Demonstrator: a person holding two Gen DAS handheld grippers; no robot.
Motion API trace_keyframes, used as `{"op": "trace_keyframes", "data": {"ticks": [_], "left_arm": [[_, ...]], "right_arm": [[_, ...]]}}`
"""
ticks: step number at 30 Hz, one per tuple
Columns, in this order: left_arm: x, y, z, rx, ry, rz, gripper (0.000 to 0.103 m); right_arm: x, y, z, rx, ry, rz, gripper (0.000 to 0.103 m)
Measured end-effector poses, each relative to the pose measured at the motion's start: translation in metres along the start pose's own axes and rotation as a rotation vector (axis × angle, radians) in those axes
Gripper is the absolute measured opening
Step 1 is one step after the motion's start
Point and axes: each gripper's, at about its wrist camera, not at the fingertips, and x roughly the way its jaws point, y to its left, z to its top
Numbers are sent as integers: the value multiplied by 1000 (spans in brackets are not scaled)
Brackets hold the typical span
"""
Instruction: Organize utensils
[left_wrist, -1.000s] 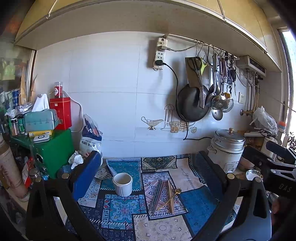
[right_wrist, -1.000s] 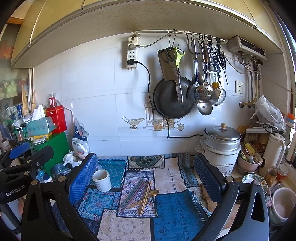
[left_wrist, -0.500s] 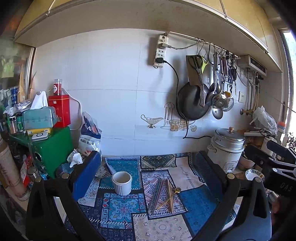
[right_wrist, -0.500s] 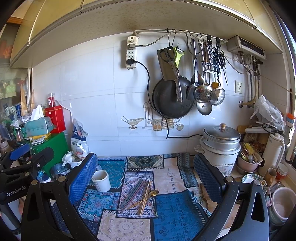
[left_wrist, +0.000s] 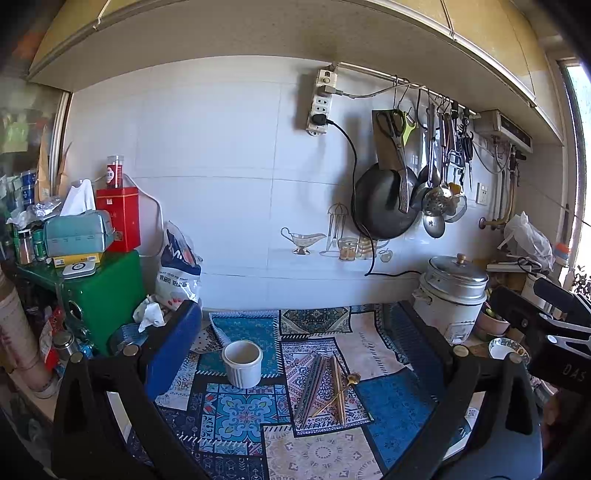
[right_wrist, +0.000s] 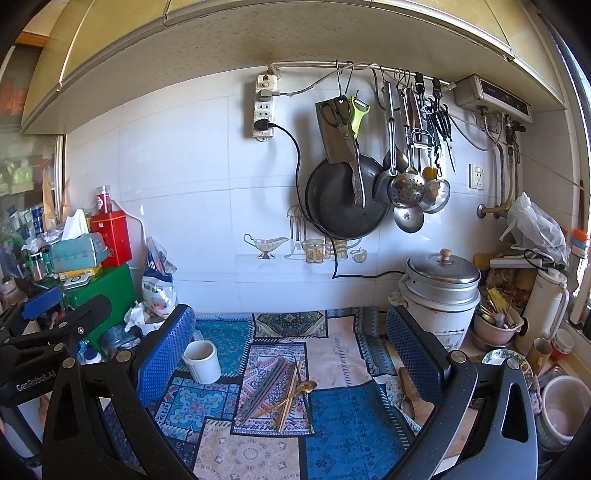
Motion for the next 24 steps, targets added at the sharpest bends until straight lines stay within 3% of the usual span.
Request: {"op": "trace_keyframes", "data": {"ticks": [24], "left_arm": [[3,-4,1,5,6,8,103]], "right_arm": [[4,-1,2,7,6,8,103]]}}
